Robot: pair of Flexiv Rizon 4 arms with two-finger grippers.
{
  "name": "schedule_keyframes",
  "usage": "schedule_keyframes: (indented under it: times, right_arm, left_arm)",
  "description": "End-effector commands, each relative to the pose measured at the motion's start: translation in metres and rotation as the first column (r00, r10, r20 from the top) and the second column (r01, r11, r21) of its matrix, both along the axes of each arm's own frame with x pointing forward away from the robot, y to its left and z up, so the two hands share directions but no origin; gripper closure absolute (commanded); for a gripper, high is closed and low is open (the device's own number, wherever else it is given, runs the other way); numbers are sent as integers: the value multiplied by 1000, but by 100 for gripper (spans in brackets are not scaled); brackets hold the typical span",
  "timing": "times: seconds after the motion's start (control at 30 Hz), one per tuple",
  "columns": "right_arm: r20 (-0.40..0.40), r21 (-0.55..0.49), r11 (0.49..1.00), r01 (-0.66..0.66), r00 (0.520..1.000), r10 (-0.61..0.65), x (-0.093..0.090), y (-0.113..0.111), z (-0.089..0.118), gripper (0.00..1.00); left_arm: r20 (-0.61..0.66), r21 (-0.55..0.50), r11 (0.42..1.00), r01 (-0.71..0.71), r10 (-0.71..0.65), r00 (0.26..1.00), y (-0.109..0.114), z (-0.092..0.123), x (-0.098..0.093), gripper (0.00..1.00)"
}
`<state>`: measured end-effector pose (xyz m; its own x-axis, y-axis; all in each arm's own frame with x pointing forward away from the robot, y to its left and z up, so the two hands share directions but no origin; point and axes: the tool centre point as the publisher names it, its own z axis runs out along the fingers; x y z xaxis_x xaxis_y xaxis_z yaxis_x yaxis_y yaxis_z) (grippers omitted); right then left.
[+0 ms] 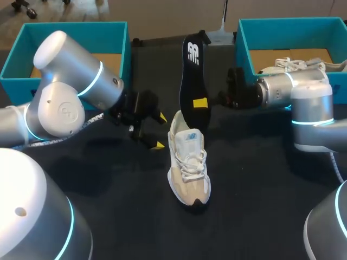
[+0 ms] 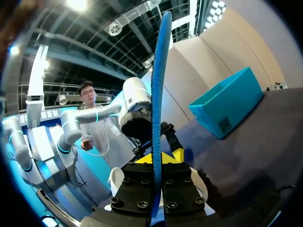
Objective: Take the shoe out of the shoebox, open the shoe tongue, remove and reinsert the insole, then place the shoe into the shoebox
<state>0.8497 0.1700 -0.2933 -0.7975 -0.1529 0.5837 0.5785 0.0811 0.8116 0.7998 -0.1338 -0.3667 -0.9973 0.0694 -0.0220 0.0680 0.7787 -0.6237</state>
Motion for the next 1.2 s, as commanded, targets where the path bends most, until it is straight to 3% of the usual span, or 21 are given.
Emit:
schedule_keyframes:
  times: [0.03,1.2]
  right_arm:
    - [-1,-1,1000,1,1000,-1,-1,1,-1,100]
    - [6,-10,1000,9,1000,-9,5,7,5,100]
  left_arm:
    - [-2,-3,1000,-2,2,1000,-2,-3,2,0]
    - [8,-29,1000,3,-3,1000,-10,-1,8,0]
